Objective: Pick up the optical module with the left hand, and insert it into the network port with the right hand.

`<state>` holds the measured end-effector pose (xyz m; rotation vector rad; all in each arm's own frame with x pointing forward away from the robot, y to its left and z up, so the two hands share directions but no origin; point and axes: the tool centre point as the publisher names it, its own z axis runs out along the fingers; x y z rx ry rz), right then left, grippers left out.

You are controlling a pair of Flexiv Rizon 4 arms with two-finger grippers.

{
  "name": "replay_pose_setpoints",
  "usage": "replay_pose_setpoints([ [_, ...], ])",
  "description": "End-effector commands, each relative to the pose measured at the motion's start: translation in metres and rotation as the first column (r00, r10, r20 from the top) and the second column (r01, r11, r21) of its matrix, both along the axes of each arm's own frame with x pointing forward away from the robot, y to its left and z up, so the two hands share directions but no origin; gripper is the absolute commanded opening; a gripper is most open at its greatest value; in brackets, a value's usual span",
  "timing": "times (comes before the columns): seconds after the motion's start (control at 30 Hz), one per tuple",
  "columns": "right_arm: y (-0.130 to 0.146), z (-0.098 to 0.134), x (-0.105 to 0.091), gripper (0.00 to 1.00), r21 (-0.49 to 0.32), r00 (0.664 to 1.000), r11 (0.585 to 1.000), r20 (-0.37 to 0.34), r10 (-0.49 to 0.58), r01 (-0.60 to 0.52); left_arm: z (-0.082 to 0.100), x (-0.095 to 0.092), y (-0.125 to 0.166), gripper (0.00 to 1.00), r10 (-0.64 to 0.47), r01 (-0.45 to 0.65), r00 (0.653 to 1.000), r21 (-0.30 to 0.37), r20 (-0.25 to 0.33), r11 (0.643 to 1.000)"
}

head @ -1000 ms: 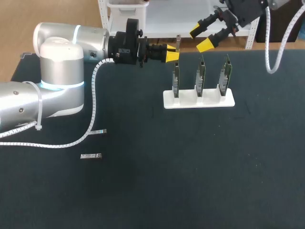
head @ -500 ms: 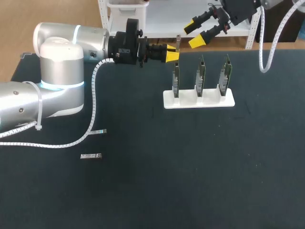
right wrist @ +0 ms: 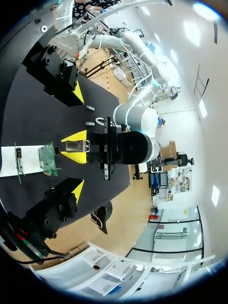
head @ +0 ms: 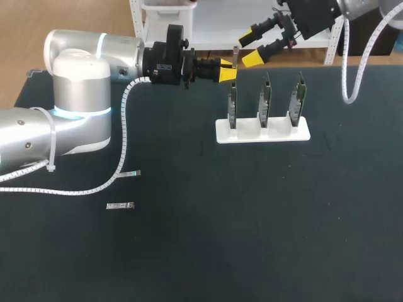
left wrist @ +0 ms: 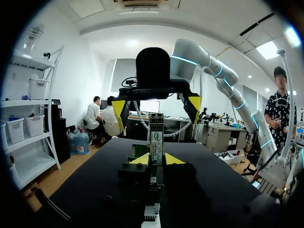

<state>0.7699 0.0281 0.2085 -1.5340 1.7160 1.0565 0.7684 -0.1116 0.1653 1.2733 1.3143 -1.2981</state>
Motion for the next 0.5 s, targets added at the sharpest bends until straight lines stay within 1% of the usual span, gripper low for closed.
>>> replay_pose_setpoints([
  [0.03, 0.0035, -0.0007, -0.0035, 1.00, -0.001, 0.999, 0.999, 0.028, -0.044, 0.045, -0.0005, -0.0006, -0.0005, 0.00, 0.004, -0.004, 1.000, -0.001, 0.001, 1.000],
  [0.5, 0.0110, -0.0015, 0.0014, 1.00, -0.001, 0.999, 0.999, 0.020, -0.033, 0.033, -0.0005, -0.0006, -0.0005, 0.00, 0.004, -0.004, 1.000, -0.001, 0.001, 1.000],
])
